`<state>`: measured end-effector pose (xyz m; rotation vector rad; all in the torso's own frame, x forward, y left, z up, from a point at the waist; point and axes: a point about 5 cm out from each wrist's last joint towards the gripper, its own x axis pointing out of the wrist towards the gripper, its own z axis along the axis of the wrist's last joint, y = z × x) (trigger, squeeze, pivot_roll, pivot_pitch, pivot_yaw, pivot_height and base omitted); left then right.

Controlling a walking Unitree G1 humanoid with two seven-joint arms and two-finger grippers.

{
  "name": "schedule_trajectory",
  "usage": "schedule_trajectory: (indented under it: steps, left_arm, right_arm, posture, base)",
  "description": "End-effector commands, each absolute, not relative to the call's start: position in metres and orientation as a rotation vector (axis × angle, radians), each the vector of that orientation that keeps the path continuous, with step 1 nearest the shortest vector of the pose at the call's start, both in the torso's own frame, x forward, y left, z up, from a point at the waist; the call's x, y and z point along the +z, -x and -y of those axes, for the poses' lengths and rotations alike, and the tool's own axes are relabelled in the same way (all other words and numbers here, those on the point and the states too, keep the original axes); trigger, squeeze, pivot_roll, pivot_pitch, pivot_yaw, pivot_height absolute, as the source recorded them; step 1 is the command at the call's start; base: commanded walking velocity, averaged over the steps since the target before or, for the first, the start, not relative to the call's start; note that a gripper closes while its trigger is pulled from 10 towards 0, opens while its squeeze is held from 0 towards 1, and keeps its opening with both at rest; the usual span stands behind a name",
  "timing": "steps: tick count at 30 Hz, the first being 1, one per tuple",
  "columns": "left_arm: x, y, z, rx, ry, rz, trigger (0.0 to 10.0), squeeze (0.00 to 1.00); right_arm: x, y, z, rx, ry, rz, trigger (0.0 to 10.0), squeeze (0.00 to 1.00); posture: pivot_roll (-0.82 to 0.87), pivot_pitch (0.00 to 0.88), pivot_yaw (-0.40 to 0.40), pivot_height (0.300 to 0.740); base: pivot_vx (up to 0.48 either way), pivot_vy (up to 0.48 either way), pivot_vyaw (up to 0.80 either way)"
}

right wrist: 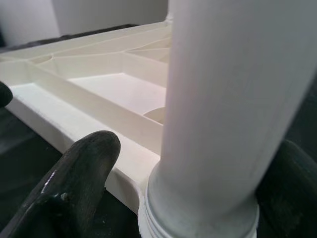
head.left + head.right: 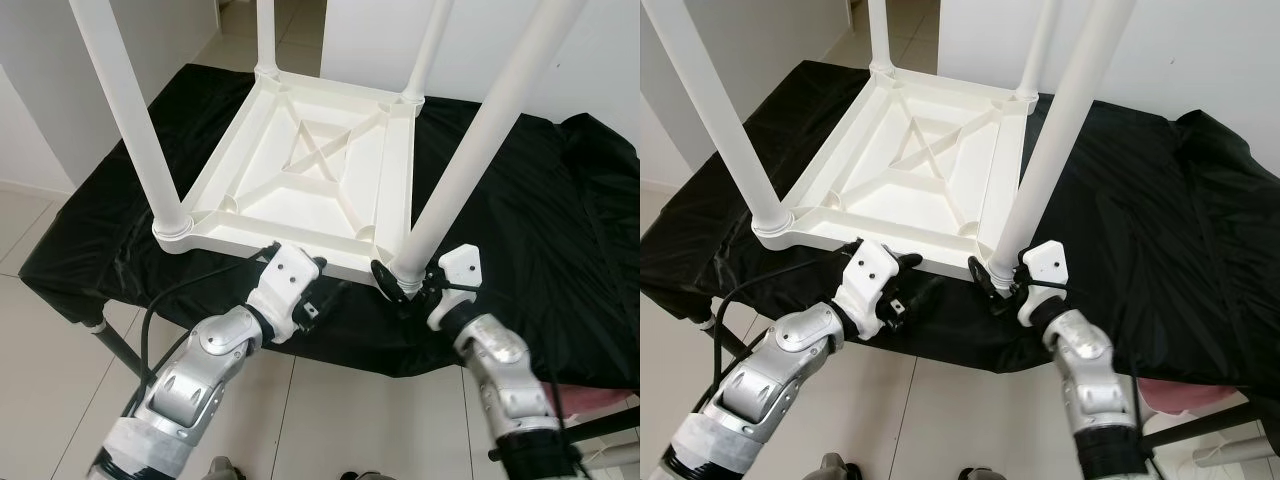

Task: Building children table

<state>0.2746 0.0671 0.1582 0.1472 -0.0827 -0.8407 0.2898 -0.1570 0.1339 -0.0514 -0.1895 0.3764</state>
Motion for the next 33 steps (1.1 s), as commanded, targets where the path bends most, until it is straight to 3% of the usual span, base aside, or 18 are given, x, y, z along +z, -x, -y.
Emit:
schedule_trajectory:
  steps: [1, 3, 14, 16, 21, 33]
  left_arm:
    - [0.152, -0.275, -0.07, -0.819, -0.126, 0.049, 10.0, 0.0]
    - [0.15, -0.281, -0.074, -0.73, -0.06, 0.022, 10.0, 0.0]
    - [0.149, -0.296, -0.085, -0.447, 0.021, 0.071, 10.0, 0.0]
    - [0.149, -0.296, -0.085, -0.447, 0.021, 0.071, 10.0, 0.0]
    - [0.156, -0.315, -0.09, -0.234, 0.211, 0.044, 10.0, 0.0]
    - [0.149, -0.321, -0.097, -0.135, 0.372, 0.036, 10.0, 0.0]
  right_arm:
    - [0.135, -0.287, 0.163, 0.319, 0.032, 0.207, 10.0, 0.0]
    - [0.135, -0.285, 0.162, 0.202, -0.01, 0.236, 10.0, 0.0]
    - [0.13, -0.285, 0.158, -0.064, -0.055, 0.216, 10.0, 0.0]
    - [0.13, -0.285, 0.158, -0.064, -0.055, 0.216, 10.0, 0.0]
    - [0.137, -0.29, 0.136, -0.093, -0.065, 0.244, 10.0, 0.0]
    - [0.135, -0.292, 0.127, -0.049, -0.11, 0.228, 10.0, 0.0]
  posture:
    - [0.03, 0.091, -0.056, 0.74]
    - [0.02, 0.099, -0.041, 0.74]
    - [0.02, 0.116, -0.037, 0.74]
    - [0.02, 0.116, -0.037, 0.74]
    - [0.02, 0.117, -0.044, 0.74]
    - [0.02, 0.117, -0.047, 0.74]
  base:
    - [0.0, 0.0, 0.0]
    - [0.0, 0.0, 0.0]
    - [0.0, 0.0, 0.0]
    - [0.0, 0.0, 0.0]
    - [0.0, 0.0, 0.0]
    - [0.0, 0.0, 0.0]
